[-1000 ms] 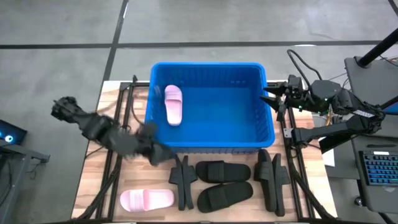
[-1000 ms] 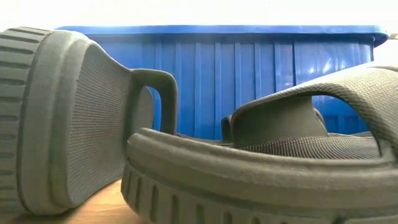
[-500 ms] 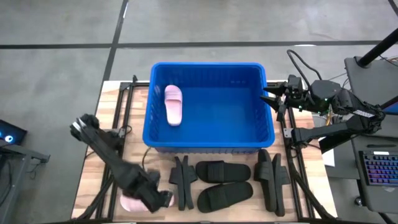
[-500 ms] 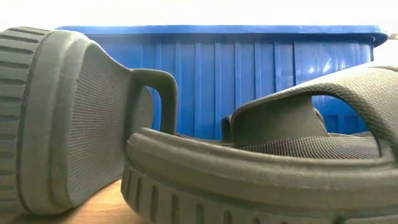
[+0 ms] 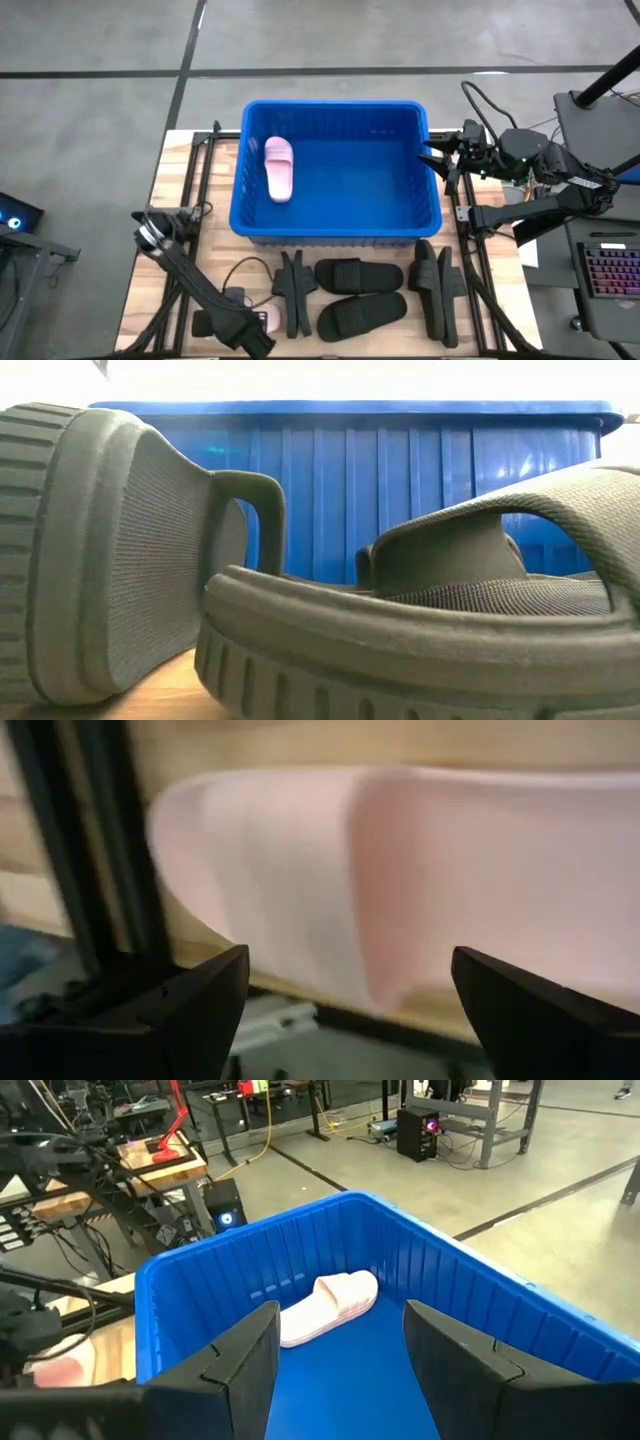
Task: Pick and place slides into bin
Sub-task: Put the pink slide into the bin
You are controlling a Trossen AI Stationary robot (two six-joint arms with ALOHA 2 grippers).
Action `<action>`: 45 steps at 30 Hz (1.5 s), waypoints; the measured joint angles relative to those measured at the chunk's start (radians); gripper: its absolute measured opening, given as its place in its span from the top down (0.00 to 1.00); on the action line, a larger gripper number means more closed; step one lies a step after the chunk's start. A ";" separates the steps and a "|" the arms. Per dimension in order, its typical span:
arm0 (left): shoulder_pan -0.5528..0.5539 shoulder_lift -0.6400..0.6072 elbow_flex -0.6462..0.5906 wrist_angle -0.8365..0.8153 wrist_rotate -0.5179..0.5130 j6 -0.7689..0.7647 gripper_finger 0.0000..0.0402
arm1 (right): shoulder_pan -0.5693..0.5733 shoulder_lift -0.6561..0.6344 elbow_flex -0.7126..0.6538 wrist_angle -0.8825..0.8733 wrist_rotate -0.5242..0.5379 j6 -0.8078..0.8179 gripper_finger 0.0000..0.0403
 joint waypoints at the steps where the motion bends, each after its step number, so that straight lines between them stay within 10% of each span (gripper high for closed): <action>1: 0.000 0.011 0.000 -0.017 0.019 -0.002 0.17 | 0.000 0.000 0.000 0.000 0.000 0.000 0.50; 10: -0.013 0.066 -0.009 -0.235 0.042 0.081 0.27 | 0.000 0.000 0.000 0.000 -0.002 -0.001 0.50; 23: -0.039 0.104 -0.023 -0.103 0.014 0.158 0.96 | 0.000 -0.001 0.000 -0.003 -0.003 -0.007 0.50; 31: -0.047 -0.117 -0.017 -0.085 -0.074 0.460 1.00 | 0.000 -0.001 0.000 -0.006 -0.007 -0.023 0.50; 40: 0.038 -0.488 0.002 0.341 -0.581 0.783 1.00 | 0.000 -0.001 0.000 -0.007 -0.007 -0.022 0.50; 45: 0.188 -0.579 0.004 0.756 -0.885 1.452 1.00 | 0.000 -0.001 0.000 -0.007 -0.007 -0.020 0.50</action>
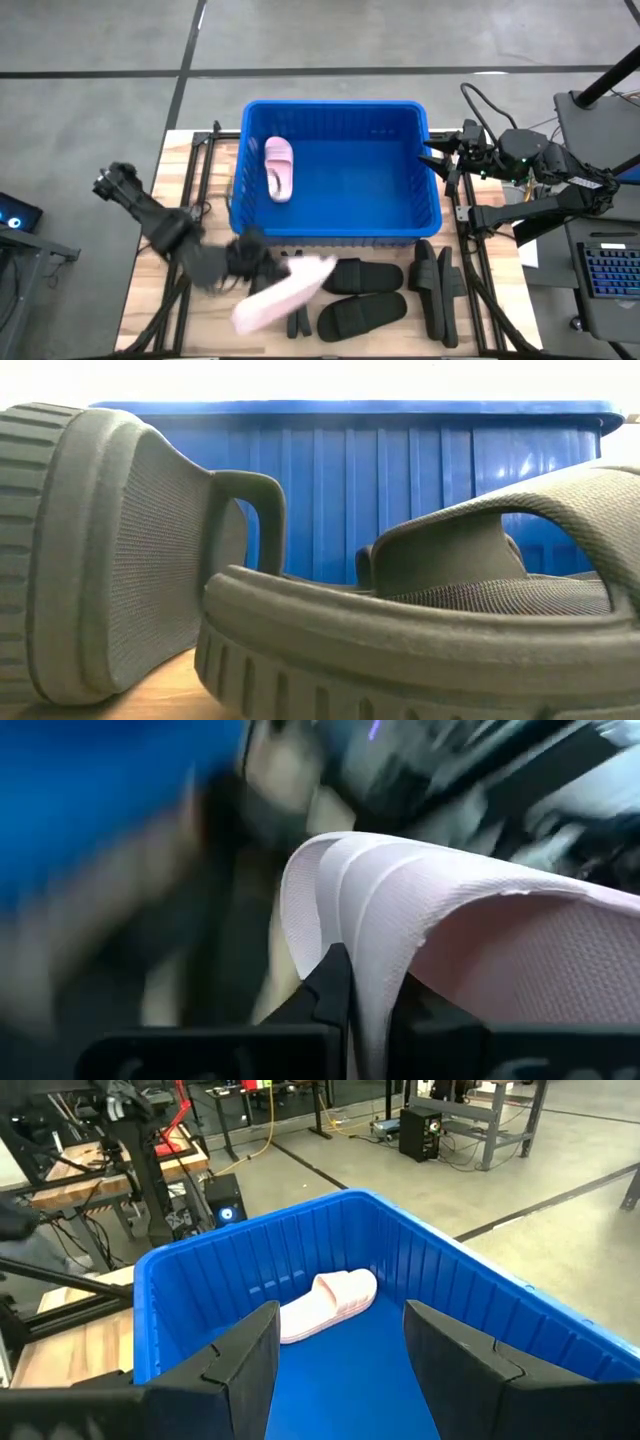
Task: Pick and place slides into bin
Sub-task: Put the pink slide into the bin
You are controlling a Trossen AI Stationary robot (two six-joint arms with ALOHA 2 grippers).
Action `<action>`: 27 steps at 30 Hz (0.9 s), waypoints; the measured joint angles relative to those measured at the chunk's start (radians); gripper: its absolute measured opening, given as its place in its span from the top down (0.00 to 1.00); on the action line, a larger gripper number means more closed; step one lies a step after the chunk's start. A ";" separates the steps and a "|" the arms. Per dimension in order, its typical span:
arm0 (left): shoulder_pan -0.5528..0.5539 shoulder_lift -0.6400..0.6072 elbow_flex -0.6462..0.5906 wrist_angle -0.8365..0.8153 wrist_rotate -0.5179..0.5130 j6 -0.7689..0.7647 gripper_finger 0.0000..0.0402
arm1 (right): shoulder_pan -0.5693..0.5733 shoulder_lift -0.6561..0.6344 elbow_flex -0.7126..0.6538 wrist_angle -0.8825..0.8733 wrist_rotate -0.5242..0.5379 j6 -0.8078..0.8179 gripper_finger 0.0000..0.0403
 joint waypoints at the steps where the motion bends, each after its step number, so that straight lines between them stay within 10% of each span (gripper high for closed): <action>1: 0.036 -0.008 0.006 0.047 -0.046 0.163 1.00 | 0.000 0.000 0.000 0.000 0.000 0.000 0.50; 8: 0.400 -0.026 0.022 -0.006 -0.122 0.805 1.00 | 0.000 0.000 0.000 0.003 0.005 0.000 0.50; 17: 0.842 0.041 -0.009 -0.250 -0.097 1.133 1.00 | 0.000 0.001 0.000 0.007 0.007 0.028 0.50; 27: 0.993 0.198 -0.054 -0.306 -0.032 1.278 1.00 | 0.000 0.002 0.000 0.009 0.008 0.072 0.50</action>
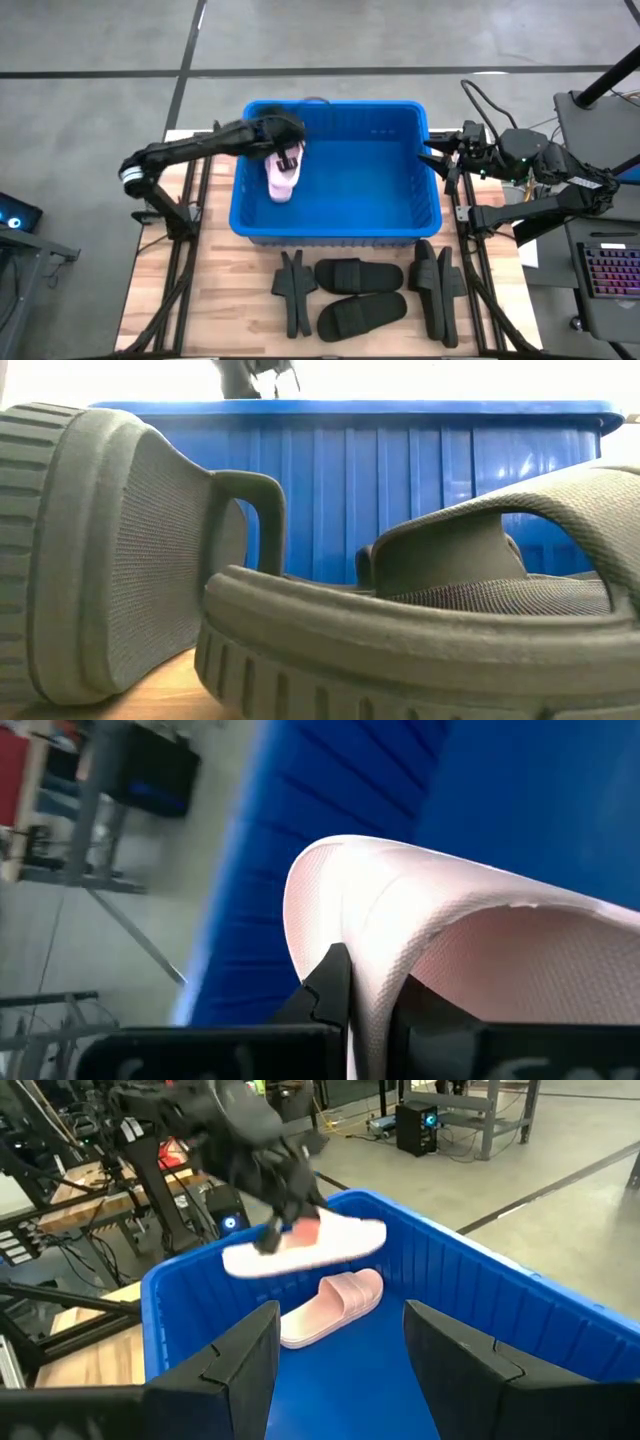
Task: Pick and place slides into bin
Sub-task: Put the pink slide into the bin
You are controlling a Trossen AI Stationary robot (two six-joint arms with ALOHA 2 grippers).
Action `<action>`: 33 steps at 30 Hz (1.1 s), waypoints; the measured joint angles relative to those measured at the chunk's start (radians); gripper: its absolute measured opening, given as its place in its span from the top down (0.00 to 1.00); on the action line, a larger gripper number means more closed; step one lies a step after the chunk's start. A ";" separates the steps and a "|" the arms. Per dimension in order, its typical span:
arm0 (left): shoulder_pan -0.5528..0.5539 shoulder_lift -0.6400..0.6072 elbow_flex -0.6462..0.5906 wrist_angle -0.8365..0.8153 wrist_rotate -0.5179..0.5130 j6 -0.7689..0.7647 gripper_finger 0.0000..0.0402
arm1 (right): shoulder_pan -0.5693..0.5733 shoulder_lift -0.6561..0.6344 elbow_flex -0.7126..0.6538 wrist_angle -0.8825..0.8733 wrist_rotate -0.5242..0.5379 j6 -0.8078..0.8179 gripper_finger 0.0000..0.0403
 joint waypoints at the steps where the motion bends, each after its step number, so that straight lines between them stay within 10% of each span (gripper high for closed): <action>1: -0.001 0.018 -0.021 0.006 0.001 0.015 1.00 | 0.000 0.000 0.000 0.000 0.000 0.000 0.50; 9: 0.004 0.083 -0.235 0.193 -0.186 0.053 1.00 | 0.000 0.000 0.000 0.001 0.000 0.005 0.50; 27: 0.058 0.000 -0.494 0.441 -0.148 0.243 0.99 | 0.000 0.000 0.000 0.001 0.000 0.015 0.50; 33: 0.073 -0.003 -0.484 0.444 -0.047 0.280 0.80 | 0.000 0.000 0.000 0.001 0.000 0.015 0.50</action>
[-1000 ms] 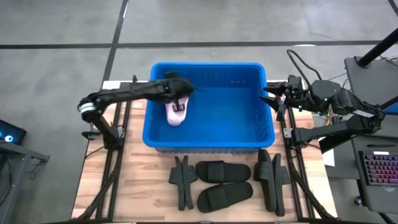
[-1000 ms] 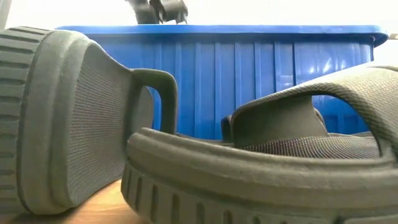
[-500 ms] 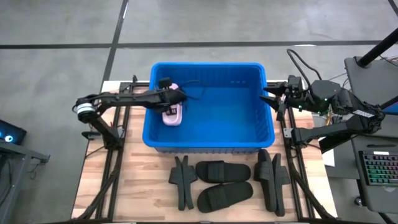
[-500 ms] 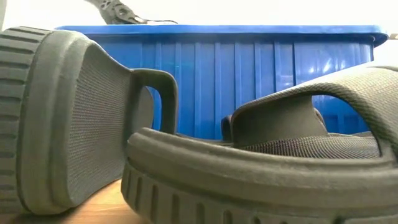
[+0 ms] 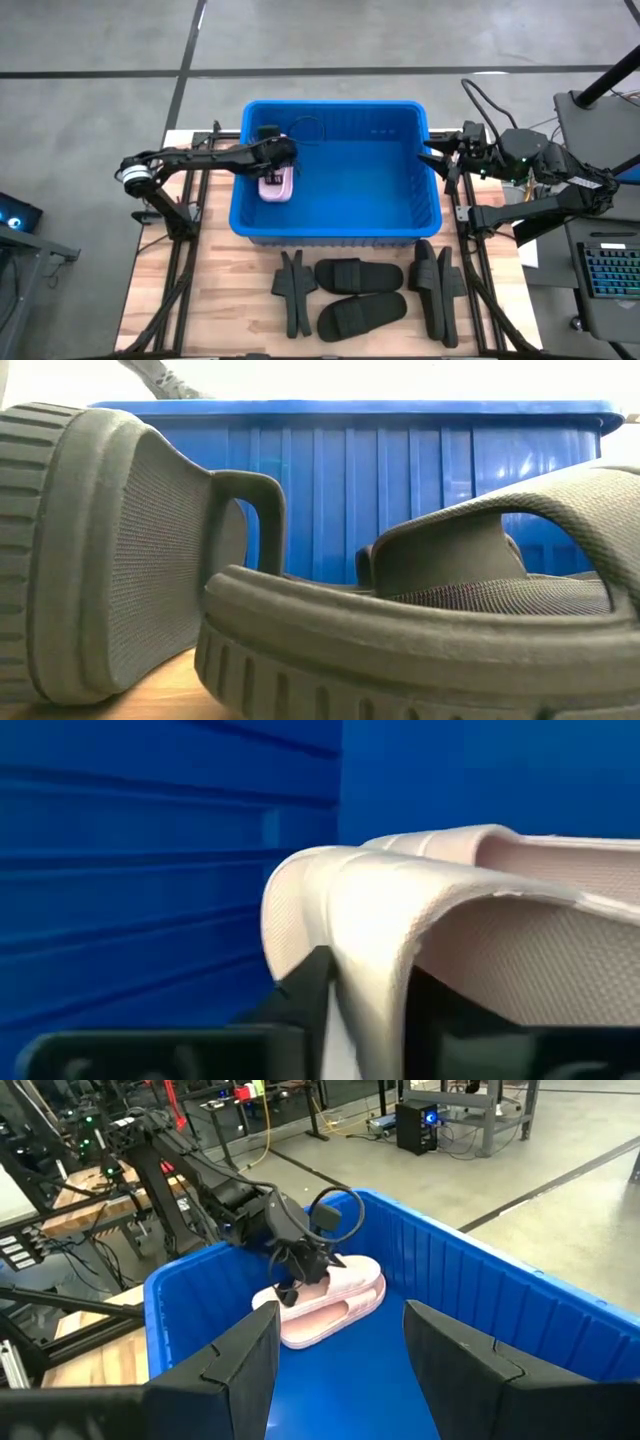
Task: Pick and place slides into bin
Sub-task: Put the pink slide into the bin, then put the black slide into the bin
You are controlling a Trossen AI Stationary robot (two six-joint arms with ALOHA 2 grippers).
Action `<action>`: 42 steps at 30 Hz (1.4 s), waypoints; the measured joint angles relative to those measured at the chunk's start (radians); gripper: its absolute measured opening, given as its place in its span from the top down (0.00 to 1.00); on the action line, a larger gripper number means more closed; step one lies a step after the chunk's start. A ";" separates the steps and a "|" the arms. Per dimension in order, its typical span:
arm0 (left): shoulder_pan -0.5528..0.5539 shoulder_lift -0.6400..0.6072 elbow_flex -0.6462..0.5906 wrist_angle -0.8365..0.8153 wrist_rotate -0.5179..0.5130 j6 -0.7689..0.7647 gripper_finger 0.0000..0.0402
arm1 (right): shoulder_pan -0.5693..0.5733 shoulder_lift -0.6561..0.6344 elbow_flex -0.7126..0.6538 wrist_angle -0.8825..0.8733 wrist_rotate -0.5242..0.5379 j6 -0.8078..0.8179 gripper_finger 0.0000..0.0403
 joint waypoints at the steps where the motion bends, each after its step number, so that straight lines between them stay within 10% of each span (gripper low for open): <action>1: 0.000 -0.001 0.007 -0.002 0.003 0.000 0.75 | 0.000 0.000 0.000 0.000 0.000 0.000 0.50; 12: -0.004 -0.091 0.114 -0.164 0.086 -0.002 0.26 | 0.000 0.000 0.000 -0.002 0.000 0.000 0.50; 28: -0.105 -0.398 0.247 -0.301 0.129 -0.072 0.22 | 0.000 0.000 0.000 -0.004 0.000 -0.002 0.50; 38: -0.282 -0.521 0.235 -0.088 1.032 -1.023 0.22 | 0.000 0.000 0.000 -0.006 0.000 0.037 0.50; 42: -0.454 -0.525 0.235 -0.011 1.104 -1.229 0.22 | 0.000 0.000 0.000 -0.006 0.000 0.052 0.50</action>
